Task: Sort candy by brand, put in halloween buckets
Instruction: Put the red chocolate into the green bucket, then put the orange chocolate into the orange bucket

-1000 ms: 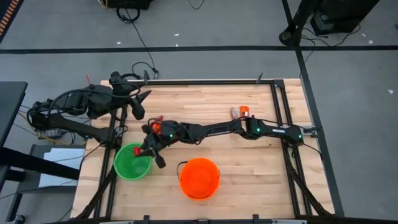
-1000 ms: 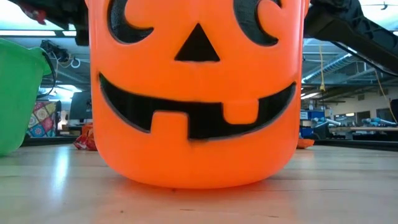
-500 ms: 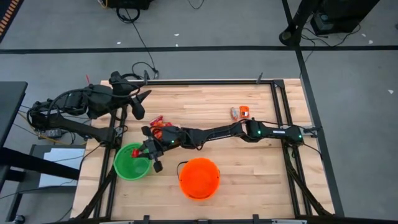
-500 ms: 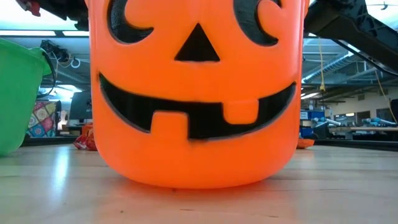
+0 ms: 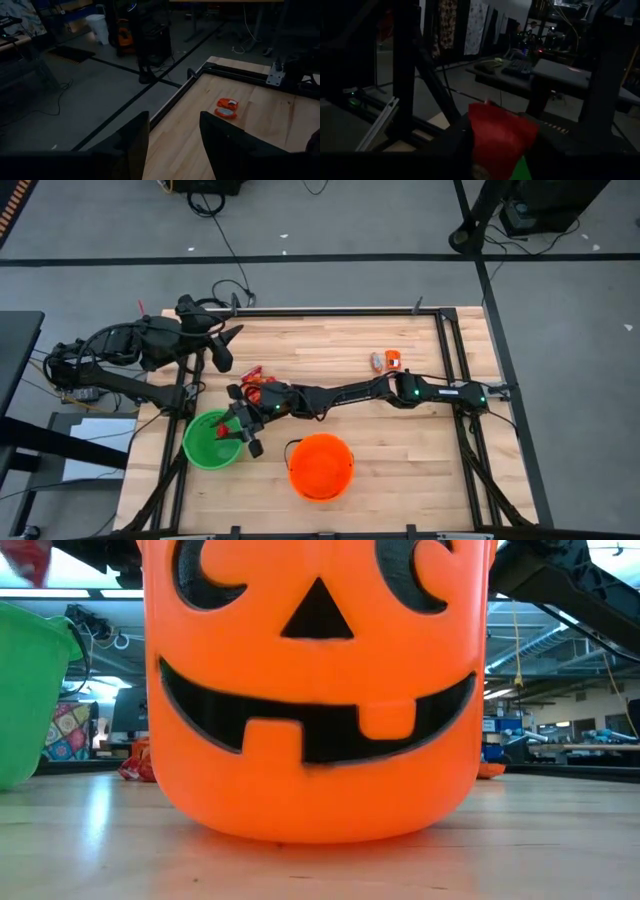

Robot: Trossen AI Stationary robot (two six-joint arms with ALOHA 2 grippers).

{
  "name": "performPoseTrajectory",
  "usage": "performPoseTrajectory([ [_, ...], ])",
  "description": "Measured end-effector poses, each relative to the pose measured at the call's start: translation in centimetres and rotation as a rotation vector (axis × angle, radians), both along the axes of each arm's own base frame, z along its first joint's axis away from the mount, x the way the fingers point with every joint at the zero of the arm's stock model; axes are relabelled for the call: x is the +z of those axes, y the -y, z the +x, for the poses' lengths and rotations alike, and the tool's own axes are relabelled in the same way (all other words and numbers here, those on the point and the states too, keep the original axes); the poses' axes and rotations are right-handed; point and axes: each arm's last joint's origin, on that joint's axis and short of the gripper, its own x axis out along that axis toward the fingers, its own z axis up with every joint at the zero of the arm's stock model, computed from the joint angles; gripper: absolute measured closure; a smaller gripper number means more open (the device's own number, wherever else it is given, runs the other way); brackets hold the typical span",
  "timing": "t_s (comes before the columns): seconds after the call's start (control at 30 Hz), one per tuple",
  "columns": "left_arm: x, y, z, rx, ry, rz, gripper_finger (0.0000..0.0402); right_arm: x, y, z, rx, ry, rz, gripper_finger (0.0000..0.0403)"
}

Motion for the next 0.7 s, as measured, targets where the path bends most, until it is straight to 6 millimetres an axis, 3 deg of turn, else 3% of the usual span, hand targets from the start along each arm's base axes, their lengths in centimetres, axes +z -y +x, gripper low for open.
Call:
performPoseTrajectory([
  [0.2, 0.0, 0.0, 0.0, 0.000, 0.000, 0.000, 0.0220, 0.0, 0.0, 0.0, -0.004, -0.001, 0.003, 0.0193],
  [0.4, 0.0, 0.0, 0.0, 0.000, 0.000, 0.000, 0.0220, -0.1, 0.1, 0.0, -0.006, -0.011, 0.002, 0.0186],
  [0.53, 0.0, 0.0, 0.0, -0.004, -0.002, -0.002, 0.0220, -0.3, 0.9, -0.3, -0.041, -0.149, -0.032, 0.0186],
  [0.6, 0.0, 0.0, 0.0, -0.016, -0.003, -0.006, 0.0220, 0.3, 1.7, -1.0, -0.075, -0.248, -0.099, 0.0186],
  [0.7, -0.1, 0.1, 0.0, -0.030, -0.011, -0.011, 0.0220, 3.1, 2.7, -3.1, -0.145, -0.385, -0.205, 0.0188],
])
